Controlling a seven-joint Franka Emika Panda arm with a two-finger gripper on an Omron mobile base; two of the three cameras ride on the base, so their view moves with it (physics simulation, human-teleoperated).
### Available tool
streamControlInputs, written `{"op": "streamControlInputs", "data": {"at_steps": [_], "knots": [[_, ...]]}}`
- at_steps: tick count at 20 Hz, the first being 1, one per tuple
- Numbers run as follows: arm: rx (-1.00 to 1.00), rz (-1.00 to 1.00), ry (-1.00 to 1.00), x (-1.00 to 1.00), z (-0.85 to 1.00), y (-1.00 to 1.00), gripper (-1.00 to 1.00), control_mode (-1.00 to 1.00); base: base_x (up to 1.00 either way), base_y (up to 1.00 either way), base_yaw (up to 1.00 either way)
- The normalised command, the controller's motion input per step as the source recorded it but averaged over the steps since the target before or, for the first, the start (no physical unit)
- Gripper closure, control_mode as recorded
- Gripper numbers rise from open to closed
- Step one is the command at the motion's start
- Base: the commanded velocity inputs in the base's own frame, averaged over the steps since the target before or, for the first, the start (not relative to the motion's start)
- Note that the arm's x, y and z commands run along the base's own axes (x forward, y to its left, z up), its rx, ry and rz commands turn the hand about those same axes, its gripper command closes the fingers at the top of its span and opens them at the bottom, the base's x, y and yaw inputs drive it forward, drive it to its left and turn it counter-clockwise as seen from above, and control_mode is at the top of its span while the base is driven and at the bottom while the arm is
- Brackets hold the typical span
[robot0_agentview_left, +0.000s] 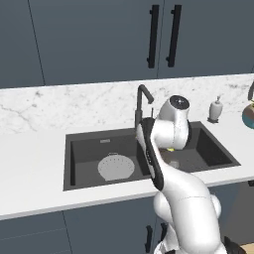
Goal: Put the colander in the sink, put the banana in the colander, and turn on the sink faucet and pour water over the colander.
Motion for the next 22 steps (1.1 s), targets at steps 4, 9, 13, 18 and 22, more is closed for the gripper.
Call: {"op": "streamControlInputs", "data": {"at_steps": [4, 9, 13, 18, 22], "knots": [[-0.02, -0.04, 0.02, 0.47, -0.05, 0.88, 1.00, -1.00, 0.00, 0.00, 0.00], [-0.02, 0.00, 0.18, 0.55, -0.23, 0.64, 1.00, -1.00, 0.00, 0.00, 0.00], [-0.07, 0.00, 0.35, 0.65, -0.33, 0.58, 1.00, -1.00, 0.00, 0.00, 0.00], [-0.04, 0.00, 0.27, 0.69, -0.49, 0.40, 1.00, -1.00, 0.00, 0.00, 0.00], [-0.07, 0.00, 0.22, 0.55, -0.75, 0.33, 1.00, -1.00, 0.00, 0.00, 0.00]]}}
